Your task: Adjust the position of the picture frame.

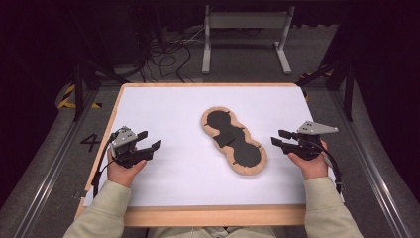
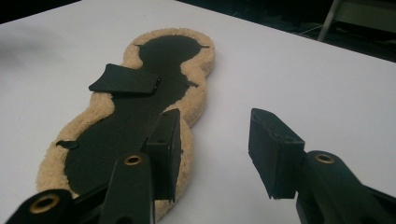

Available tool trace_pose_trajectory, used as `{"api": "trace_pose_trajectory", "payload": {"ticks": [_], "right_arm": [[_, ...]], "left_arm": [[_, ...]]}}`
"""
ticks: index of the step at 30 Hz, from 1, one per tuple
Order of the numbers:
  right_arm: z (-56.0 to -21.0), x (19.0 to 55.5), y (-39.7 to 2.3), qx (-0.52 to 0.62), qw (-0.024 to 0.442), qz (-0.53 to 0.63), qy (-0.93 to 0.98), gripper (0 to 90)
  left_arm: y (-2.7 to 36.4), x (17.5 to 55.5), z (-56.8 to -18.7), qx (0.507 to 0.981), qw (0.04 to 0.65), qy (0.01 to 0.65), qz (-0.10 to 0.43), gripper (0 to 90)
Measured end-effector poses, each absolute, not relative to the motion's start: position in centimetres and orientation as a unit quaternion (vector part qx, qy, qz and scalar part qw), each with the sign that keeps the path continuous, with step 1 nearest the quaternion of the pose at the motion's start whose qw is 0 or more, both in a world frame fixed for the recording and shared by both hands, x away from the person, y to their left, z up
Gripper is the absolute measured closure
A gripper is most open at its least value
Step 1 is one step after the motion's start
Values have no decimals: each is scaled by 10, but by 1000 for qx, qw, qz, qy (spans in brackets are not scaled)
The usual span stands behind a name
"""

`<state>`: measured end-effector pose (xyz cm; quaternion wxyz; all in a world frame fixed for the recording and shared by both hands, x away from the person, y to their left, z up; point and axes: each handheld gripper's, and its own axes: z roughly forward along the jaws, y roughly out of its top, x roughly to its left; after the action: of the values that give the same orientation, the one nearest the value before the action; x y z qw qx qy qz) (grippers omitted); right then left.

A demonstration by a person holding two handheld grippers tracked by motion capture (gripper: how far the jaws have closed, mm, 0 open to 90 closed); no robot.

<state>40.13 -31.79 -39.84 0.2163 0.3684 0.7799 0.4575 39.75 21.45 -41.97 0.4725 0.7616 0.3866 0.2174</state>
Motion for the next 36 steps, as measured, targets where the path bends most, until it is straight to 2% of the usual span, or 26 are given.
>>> {"api": "trace_pose_trajectory", "payload": {"ticks": [6,13,16,25,28,36], "right_arm": [[-395,403,-315,367,199,449,790,571],[-387,405,-304,360,199,430,803,598],[-382,410,-296,356,176,446,802,606],[-366,427,-277,359,161,438,809,625],[-365,435,-271,362,140,438,811,628],[-364,450,-247,353,137,416,827,755]], "left_arm": [[215,398,-419,757,466,403,217,342],[214,396,-418,759,468,397,218,332],[210,398,-421,760,467,399,213,332],[207,397,-423,763,461,397,218,333],[206,399,-424,764,461,398,216,332],[201,398,-426,773,453,384,223,330]]}}
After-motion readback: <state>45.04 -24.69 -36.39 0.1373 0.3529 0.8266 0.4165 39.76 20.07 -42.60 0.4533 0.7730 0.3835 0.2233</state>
